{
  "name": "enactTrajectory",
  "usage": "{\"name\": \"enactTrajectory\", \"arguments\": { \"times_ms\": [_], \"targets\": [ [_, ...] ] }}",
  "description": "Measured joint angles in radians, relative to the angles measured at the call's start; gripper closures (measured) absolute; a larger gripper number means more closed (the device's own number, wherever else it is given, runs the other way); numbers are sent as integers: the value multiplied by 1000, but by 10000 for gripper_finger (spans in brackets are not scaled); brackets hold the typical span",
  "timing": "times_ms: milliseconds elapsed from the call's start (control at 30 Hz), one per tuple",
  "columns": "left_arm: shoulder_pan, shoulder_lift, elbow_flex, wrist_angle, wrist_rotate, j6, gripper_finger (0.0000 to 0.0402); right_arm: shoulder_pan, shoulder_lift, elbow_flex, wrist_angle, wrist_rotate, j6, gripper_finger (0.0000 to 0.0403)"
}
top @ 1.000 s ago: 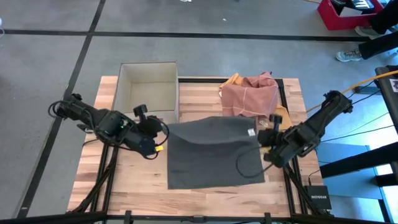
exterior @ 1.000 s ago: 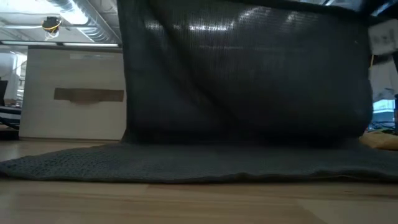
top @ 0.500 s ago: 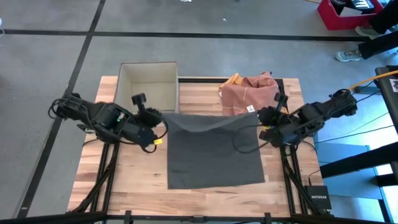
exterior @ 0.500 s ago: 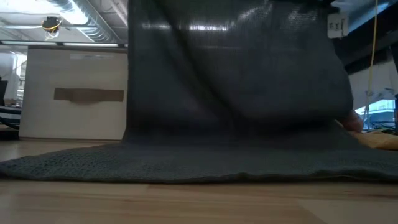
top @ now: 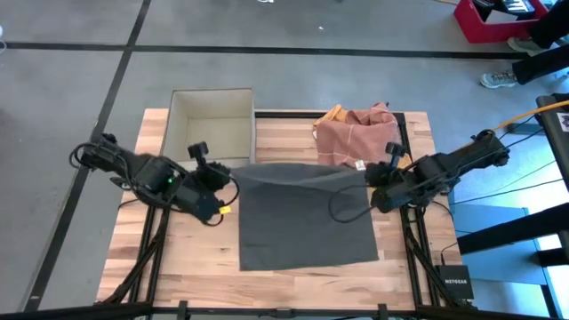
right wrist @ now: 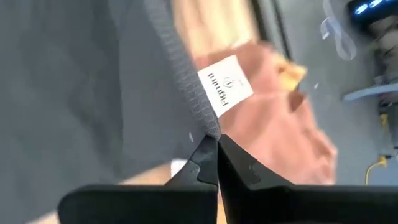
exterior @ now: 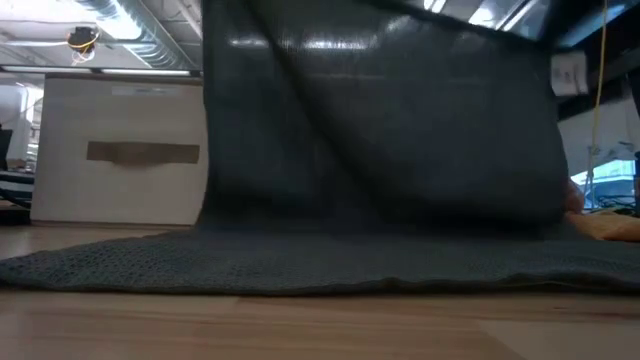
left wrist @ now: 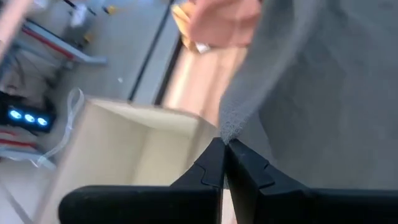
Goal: Fold towel
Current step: Fold the grey towel
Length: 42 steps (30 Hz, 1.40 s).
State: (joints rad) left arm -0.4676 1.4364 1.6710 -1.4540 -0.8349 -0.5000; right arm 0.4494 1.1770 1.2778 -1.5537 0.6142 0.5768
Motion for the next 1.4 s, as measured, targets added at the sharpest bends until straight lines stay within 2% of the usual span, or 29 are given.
{"name": "enactTrajectory", "arguments": {
  "times_ms": [233, 467, 667, 900, 1100, 1267, 1400],
  "targets": [
    [-99, 1, -161, 96, 78, -158, 396, 107, 1, -130, 103, -114, 32, 401],
    [-160, 0, -219, 344, 161, -139, 396, 234, 0, -102, 144, -207, 86, 402],
    [-192, 0, -287, 515, 286, -135, 396, 326, 0, -90, 161, -298, 162, 402],
    [-221, 0, -442, 688, 368, -208, 396, 416, 33, -181, 331, -347, 239, 402],
    [-249, 1, -582, 873, 463, -287, 396, 464, 83, -281, 506, -415, 274, 402],
    [-259, 1, -668, 967, 466, -336, 396, 476, 132, -348, 562, -505, 295, 402],
    [-258, 1, -724, 1042, 465, -352, 396, 473, 158, -374, 583, -529, 293, 398]
  ]
}}
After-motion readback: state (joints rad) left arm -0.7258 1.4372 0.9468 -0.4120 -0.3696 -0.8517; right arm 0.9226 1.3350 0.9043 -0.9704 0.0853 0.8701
